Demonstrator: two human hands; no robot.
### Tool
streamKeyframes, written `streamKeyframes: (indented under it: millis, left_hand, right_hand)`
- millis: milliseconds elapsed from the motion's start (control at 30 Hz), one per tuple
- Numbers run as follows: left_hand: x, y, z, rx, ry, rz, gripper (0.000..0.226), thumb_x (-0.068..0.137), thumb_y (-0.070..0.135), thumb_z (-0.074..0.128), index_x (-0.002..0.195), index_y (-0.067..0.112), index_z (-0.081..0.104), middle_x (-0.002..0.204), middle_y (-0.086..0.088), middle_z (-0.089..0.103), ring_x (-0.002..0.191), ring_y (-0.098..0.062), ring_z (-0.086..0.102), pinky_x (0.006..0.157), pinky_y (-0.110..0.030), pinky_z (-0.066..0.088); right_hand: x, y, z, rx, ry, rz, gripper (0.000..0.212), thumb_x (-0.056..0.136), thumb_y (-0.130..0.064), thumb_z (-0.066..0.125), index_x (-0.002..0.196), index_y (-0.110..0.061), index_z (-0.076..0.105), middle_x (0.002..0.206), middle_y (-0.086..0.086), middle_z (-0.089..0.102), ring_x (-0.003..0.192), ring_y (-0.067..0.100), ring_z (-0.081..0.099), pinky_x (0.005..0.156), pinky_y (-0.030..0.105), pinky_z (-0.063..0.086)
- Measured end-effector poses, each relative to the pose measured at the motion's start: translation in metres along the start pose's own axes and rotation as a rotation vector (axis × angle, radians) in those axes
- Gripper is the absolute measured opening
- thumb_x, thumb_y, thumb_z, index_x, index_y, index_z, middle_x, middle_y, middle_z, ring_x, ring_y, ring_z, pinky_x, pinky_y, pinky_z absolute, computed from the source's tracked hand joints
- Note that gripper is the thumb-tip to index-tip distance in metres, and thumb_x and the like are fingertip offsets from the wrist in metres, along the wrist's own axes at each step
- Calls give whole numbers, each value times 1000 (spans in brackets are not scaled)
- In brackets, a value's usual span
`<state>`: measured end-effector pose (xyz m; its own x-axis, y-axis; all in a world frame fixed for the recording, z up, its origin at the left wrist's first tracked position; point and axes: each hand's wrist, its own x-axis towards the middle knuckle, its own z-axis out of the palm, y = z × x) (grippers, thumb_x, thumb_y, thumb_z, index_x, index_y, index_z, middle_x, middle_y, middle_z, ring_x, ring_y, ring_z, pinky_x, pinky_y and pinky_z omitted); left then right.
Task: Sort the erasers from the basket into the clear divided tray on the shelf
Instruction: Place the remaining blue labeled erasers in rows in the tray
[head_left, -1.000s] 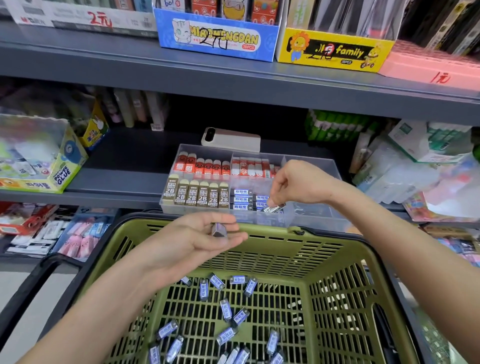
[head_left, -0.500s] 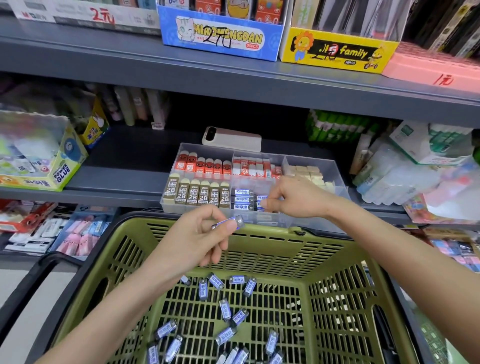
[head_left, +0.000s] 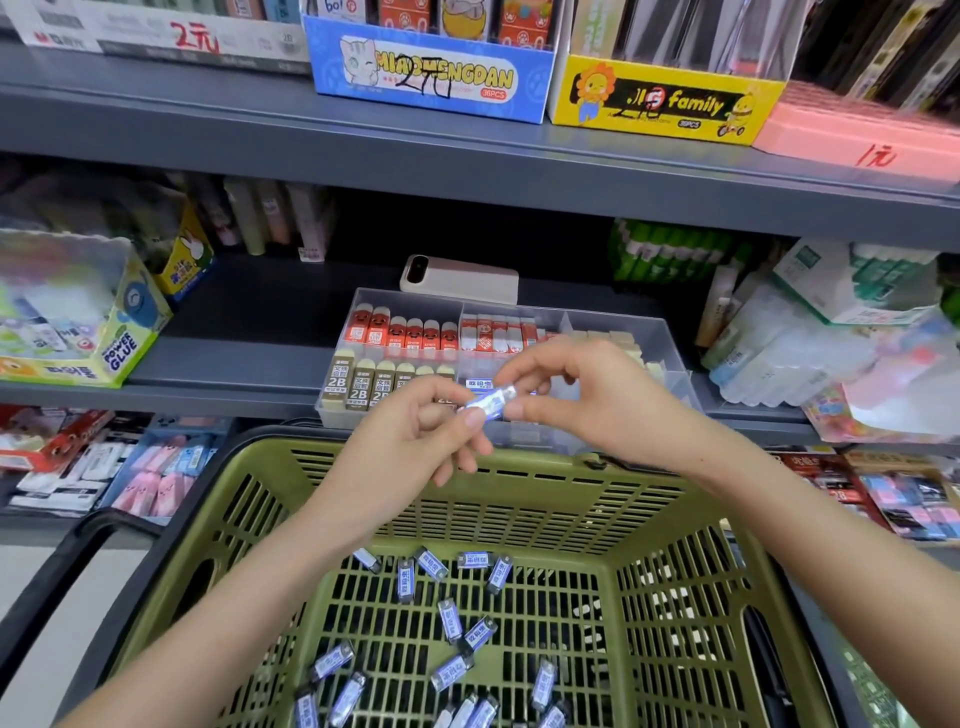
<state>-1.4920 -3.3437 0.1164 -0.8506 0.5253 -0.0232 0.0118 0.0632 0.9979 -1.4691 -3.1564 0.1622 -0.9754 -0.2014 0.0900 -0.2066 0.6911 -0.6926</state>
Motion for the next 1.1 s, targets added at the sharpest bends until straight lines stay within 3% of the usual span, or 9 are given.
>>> streamKeyframes:
  millis: [133, 233, 300, 467, 667, 767, 867, 1000, 1100]
  left_hand:
    - [3, -1, -4, 427, 132, 165, 16, 87, 36, 58, 102, 30, 56, 92, 13, 65, 87, 4, 59, 74, -12, 46]
    - [-1, -8, -9, 723, 170, 282, 22, 90, 31, 55, 110, 22, 60, 104, 20, 56, 94, 7, 50, 81, -8, 35]
    - [-4, -15, -11, 842, 180, 335, 20, 91, 25, 58, 108, 16, 63, 106, 12, 57, 102, -6, 49, 85, -12, 29]
    - [-8, -25, -13, 972, 155, 392, 17, 86, 15, 67, 103, 12, 67, 106, 2, 62, 104, -19, 54, 90, -25, 31]
    - [-14, -24, -15, 940, 163, 424, 19, 89, 22, 58, 100, 10, 68, 104, -1, 63, 103, -20, 54, 90, -21, 29]
    - [-25, -26, -20, 903, 211, 488, 28, 89, 25, 48, 94, 7, 69, 98, -2, 64, 98, -19, 55, 88, -25, 35]
    - [-39, -47, -23, 910, 166, 450, 12, 87, 17, 60, 92, 11, 69, 94, 1, 65, 95, -17, 56, 86, -29, 40]
    - [-59, -106, -18, 1008, -279, 90, 28, 86, 34, 66, 112, 24, 65, 113, 4, 61, 112, -16, 51, 98, -33, 39]
    - [-74, -152, -1, 1105, -529, -173, 62, 82, 48, 64, 136, 26, 45, 138, -1, 46, 131, -18, 37, 112, -35, 29]
  right_hand:
    - [7, 27, -16, -264, 117, 124, 16, 83, -31, 68, 97, -24, 67, 79, -11, 68, 89, 12, 56, 92, 33, 39]
    - [10, 43, -13, -610, 112, 155, 23, 81, -45, 66, 93, -26, 71, 92, -11, 69, 97, 17, 49, 85, 29, 25]
    - [12, 48, -5, -721, 95, 174, 25, 77, -52, 66, 89, -31, 72, 99, -10, 66, 100, 18, 46, 81, 31, 22]
    - [15, 50, 11, -716, 119, 219, 21, 73, -53, 70, 87, -37, 74, 99, -7, 58, 104, 19, 46, 96, 36, 28]
    - [10, 46, 10, -826, 57, 199, 20, 87, -46, 55, 95, -40, 72, 106, -6, 55, 103, 19, 42, 90, 34, 24]
    - [-7, 35, 13, -756, 272, 70, 19, 87, -39, 58, 93, -29, 74, 99, -2, 61, 98, 23, 47, 80, 33, 22]
    - [-43, 18, 33, -387, 458, -111, 25, 86, -32, 56, 81, -15, 74, 81, -1, 63, 81, 18, 53, 74, 31, 32]
    - [-91, 31, 90, -167, 94, 9, 19, 86, -28, 64, 92, -13, 72, 86, -1, 64, 77, 12, 57, 77, 31, 48]
    - [-117, 61, 134, -275, -341, 295, 51, 82, -37, 68, 128, -22, 54, 123, 1, 54, 103, 13, 55, 96, 36, 46]
